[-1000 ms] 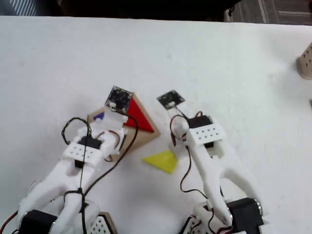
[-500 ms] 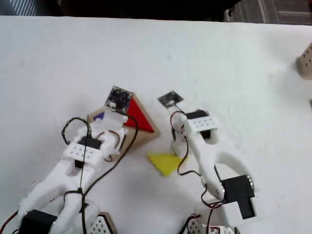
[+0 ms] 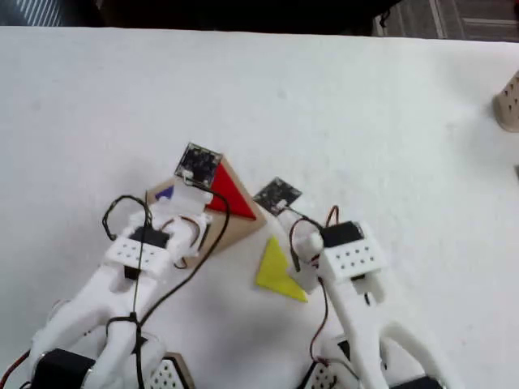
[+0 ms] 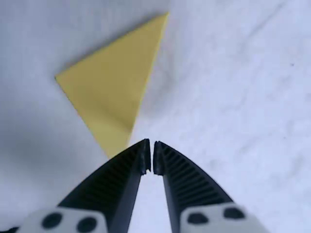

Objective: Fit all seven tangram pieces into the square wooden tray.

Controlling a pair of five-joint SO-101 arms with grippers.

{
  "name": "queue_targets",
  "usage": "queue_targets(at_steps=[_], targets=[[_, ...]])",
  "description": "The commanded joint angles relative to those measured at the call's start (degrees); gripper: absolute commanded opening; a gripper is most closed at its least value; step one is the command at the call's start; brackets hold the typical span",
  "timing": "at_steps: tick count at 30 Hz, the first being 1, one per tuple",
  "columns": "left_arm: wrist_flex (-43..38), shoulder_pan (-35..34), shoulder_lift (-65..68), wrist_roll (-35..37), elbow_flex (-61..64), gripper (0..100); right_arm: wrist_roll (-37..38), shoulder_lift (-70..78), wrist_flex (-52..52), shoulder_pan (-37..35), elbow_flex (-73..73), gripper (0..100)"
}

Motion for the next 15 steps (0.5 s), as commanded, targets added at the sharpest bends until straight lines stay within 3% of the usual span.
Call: queue_targets(at_steps=[1,6,10,12,15], targets=[[-1.1,-0.7,-1.9,-0.4,-0.3,2,-6.7,-11.6,0.9,-3.3,0.5,1.9],[1.0,0.0,-2.4,0.1,-0.8,2,-12.7,-15.5,-11.0,3.9,10.3,2.0],[7.6,3.6,-4.0,1.9,-4.3,2,-12.7,-15.4,-12.4,11.5,11.3,2.3],[14.0,7.1,-5.1,7.6,-6.3,6,-12.7,-15.3,-12.5,12.4,11.6,2.3],[23.6,13.3,-5.5,15.6,-9.5,21,-12.7,-15.3,-14.0,13.4,12.0,2.1]])
